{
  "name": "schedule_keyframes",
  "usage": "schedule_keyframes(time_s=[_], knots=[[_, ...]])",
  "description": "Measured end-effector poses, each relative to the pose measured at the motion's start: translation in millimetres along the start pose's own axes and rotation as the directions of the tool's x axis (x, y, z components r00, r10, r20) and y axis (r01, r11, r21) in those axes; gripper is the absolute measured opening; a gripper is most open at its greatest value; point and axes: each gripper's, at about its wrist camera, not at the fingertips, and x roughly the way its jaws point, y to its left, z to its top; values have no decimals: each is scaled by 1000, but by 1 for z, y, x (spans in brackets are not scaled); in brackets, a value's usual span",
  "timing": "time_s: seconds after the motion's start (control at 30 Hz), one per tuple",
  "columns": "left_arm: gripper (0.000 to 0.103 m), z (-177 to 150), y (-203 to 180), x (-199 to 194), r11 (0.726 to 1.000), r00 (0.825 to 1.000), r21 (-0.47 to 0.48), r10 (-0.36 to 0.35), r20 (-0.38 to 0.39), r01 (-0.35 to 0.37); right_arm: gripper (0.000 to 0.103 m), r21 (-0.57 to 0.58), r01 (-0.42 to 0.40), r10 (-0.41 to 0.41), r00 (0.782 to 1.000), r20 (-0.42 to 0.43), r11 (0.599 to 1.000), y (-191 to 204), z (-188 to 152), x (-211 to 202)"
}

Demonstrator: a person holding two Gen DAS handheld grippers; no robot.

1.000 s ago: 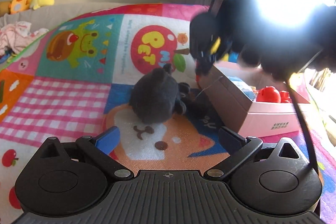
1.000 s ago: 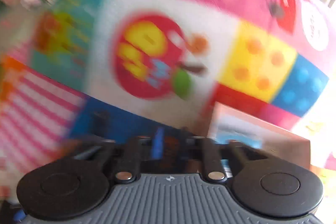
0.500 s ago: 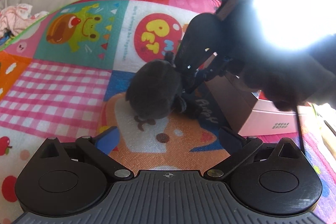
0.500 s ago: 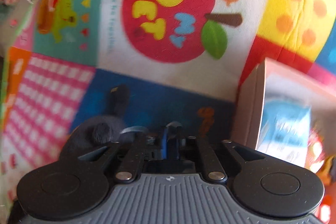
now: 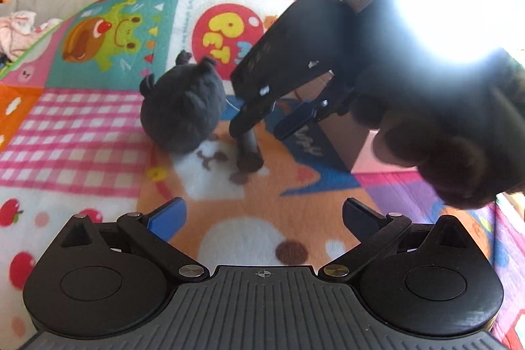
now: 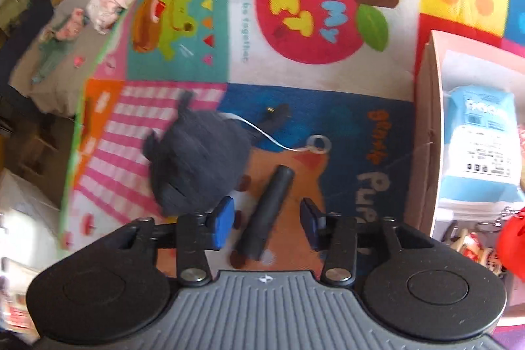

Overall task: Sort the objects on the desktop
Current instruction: 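Set the black stick on the mat beside the pink box with the right tool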

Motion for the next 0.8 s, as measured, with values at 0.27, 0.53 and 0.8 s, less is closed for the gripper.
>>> schedule_keyframes(time_s=[0.27,0.53,0.8], knots=[[103,-12,0,-13,1000,998,9,-4,-67,4,20,-177,49,-47,999,19,983,18,-42,-11],[103,-19,-16,-13,997,995,81,25,-98,-17,20,-237,194,-171,979,114,952,-29,-147,-85],[103,-14,-43,0,993,992,114,-4,-128,19,25,-203,511,-448,846,290,835,-78,-191,-107]])
